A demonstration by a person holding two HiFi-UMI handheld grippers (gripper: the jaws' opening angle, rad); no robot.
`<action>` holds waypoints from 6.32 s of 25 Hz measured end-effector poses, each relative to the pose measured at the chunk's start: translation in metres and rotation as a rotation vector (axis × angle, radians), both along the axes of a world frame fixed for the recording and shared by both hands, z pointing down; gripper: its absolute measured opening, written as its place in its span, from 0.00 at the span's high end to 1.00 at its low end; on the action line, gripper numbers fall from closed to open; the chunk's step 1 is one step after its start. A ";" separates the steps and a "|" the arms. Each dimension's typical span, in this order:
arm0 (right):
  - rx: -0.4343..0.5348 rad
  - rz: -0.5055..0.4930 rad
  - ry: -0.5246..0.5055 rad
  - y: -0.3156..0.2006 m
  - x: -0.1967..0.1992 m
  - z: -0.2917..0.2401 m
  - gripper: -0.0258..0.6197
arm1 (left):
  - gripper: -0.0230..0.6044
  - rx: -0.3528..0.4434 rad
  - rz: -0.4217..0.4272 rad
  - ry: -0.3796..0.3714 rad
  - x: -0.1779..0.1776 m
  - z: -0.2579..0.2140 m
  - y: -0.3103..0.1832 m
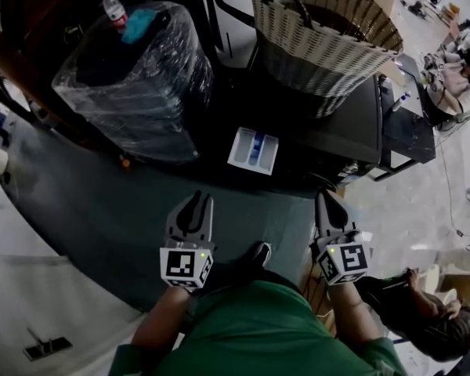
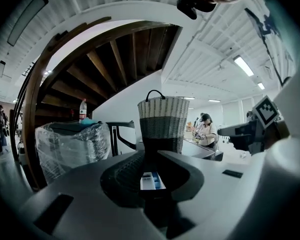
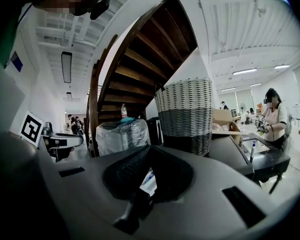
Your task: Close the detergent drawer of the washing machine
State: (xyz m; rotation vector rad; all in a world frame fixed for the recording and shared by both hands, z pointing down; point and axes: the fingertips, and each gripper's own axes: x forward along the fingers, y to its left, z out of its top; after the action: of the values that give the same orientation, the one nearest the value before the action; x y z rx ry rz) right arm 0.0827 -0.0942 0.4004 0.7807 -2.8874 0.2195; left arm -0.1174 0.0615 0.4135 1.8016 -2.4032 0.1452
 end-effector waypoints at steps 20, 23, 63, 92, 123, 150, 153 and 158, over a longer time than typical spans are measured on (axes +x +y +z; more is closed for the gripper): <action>-0.060 0.245 0.142 -0.043 0.004 0.029 0.92 | 0.82 -0.355 0.260 0.166 0.001 0.179 -0.100; -0.062 0.286 0.164 -0.045 0.005 0.032 0.92 | 0.82 -0.399 0.265 0.196 0.000 0.206 -0.107; -0.129 0.485 0.214 -0.049 0.006 0.045 0.92 | 0.82 -0.540 0.254 0.205 -0.034 0.270 -0.182; -0.188 0.542 0.211 -0.078 0.036 0.065 0.92 | 0.82 -0.506 0.192 0.213 -0.065 0.271 -0.268; -0.206 0.497 0.209 -0.106 0.018 0.077 0.92 | 0.88 -0.508 0.172 0.213 -0.079 0.273 -0.285; -0.045 0.396 0.091 -0.090 -0.006 0.002 0.92 | 0.88 -0.177 0.299 0.280 -0.076 0.101 -0.216; 0.068 0.373 0.088 -0.090 -0.011 -0.030 0.92 | 0.88 -0.097 0.311 0.189 -0.072 0.058 -0.212; 0.132 0.351 0.014 -0.089 -0.016 -0.071 0.92 | 0.88 0.008 0.319 0.170 -0.067 -0.002 -0.196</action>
State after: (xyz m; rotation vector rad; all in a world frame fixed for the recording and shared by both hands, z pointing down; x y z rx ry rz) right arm 0.0668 -0.1833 0.3293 1.3053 -2.7538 0.0597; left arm -0.1843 -0.1342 0.4112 2.0966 -1.9942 0.0127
